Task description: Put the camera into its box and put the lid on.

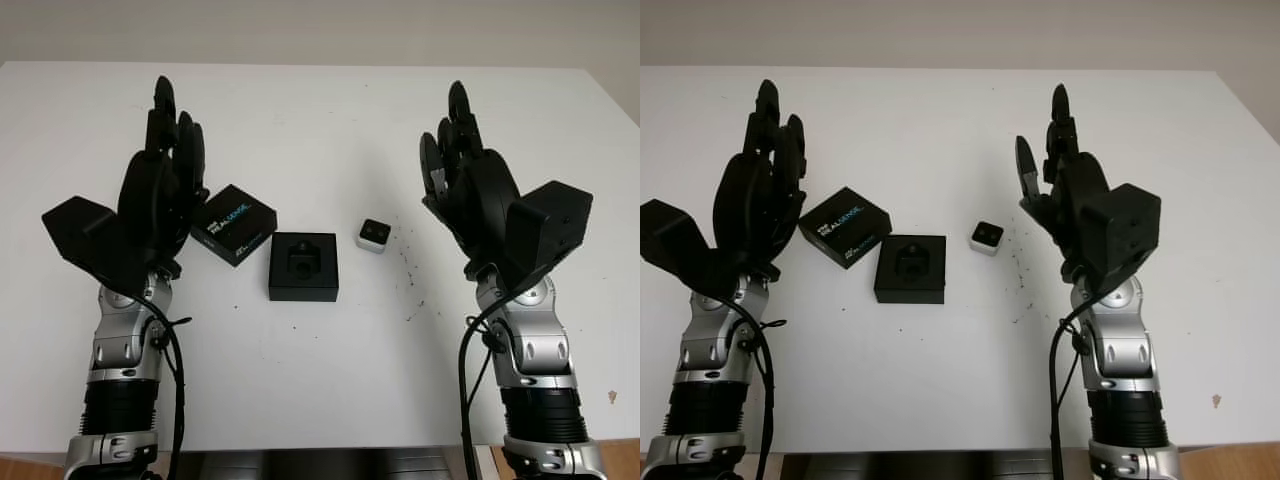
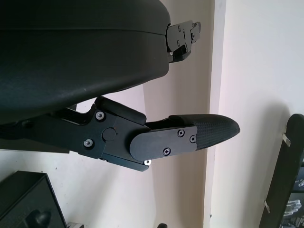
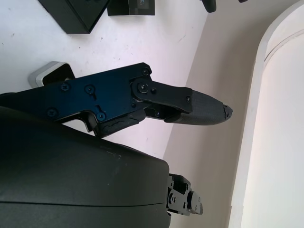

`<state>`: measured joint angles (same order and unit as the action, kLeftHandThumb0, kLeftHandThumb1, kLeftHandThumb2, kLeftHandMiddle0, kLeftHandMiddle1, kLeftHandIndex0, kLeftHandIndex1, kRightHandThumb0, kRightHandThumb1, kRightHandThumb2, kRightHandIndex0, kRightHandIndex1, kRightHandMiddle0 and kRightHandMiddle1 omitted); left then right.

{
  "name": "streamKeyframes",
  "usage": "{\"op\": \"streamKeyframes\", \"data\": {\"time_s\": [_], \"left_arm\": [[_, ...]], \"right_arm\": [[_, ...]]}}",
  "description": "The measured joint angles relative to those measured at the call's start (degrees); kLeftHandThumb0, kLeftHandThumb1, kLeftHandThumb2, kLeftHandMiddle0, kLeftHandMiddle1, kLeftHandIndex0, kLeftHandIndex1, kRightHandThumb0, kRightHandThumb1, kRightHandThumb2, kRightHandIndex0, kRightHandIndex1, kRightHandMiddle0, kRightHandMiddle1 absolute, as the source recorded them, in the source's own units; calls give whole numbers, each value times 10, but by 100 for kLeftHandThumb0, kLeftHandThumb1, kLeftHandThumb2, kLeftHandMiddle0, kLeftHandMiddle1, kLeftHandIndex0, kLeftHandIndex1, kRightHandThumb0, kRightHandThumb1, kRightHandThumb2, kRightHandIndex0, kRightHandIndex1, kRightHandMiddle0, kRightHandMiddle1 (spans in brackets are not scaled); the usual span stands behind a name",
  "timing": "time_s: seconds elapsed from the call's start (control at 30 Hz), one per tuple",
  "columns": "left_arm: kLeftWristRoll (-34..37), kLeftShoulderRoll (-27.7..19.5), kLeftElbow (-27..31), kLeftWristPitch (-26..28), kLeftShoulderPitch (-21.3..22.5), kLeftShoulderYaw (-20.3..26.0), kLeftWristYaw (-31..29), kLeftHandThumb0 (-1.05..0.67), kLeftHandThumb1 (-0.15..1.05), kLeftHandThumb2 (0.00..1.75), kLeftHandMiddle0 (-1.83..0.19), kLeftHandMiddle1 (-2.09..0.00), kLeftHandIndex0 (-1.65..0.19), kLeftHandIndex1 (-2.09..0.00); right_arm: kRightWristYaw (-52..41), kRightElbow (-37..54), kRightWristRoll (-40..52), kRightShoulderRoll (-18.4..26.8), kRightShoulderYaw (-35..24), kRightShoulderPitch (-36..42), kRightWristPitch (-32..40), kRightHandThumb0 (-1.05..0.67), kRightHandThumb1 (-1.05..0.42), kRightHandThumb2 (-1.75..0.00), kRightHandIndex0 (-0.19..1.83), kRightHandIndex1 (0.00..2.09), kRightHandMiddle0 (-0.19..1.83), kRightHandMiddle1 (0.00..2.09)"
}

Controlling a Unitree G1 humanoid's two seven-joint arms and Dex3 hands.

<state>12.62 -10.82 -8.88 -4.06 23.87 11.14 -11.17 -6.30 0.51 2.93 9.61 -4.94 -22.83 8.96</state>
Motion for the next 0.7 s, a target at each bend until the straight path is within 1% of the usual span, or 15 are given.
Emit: {"op": "streamKeyframes", "data": {"time_s": [0.17, 0.33, 0.4, 0.43, 0.47, 0.57, 0.63, 0.7], "left_arm": [[-5, 0, -7, -2, 0, -3, 0, -74, 105, 55, 19, 0, 19, 0], [-4, 3, -11, -2, 0, -3, 0, -75, 105, 54, 19, 0, 19, 0], [-4, 5, -13, -3, 0, -3, 0, -76, 105, 53, 19, 0, 19, 0], [-5, 6, -13, -4, 0, -3, 0, -76, 105, 53, 19, 0, 19, 0], [-5, 6, -13, -5, 0, -4, 1, -77, 105, 53, 19, 0, 19, 0], [-5, 6, -13, -7, 0, -5, -1, -78, 105, 53, 19, 0, 19, 0], [-7, 5, -13, -10, 0, -7, -2, -78, 105, 53, 19, 0, 19, 0], [-7, 5, -13, -10, 0, -8, -2, -78, 105, 54, 19, 0, 19, 0]], "right_arm": [[-7, 0, 2, 0, 2, 0, 0, -69, -105, -56, -19, 0, -19, 0], [-10, -2, -19, 5, 16, -1, 13, -74, -105, -53, -16, 3, -16, 4], [-5, -2, -32, 6, 21, -1, 12, -72, -105, -41, -8, 7, -7, 8], [0, -2, -42, 7, 23, -1, 9, -69, -105, -32, -3, 9, -2, 10], [7, -2, -57, 11, 25, 0, 1, -65, -103, -19, 7, 14, 6, 14], [34, -2, -145, 46, 49, 0, -21, -64, -96, -6, 24, 21, 19, 21], [38, -2, -203, 76, 68, -2, -18, -64, -93, -5, 26, 21, 22, 22], [29, -4, -242, 100, 84, -6, -9, -66, -92, -5, 23, 18, 21, 19]]}}
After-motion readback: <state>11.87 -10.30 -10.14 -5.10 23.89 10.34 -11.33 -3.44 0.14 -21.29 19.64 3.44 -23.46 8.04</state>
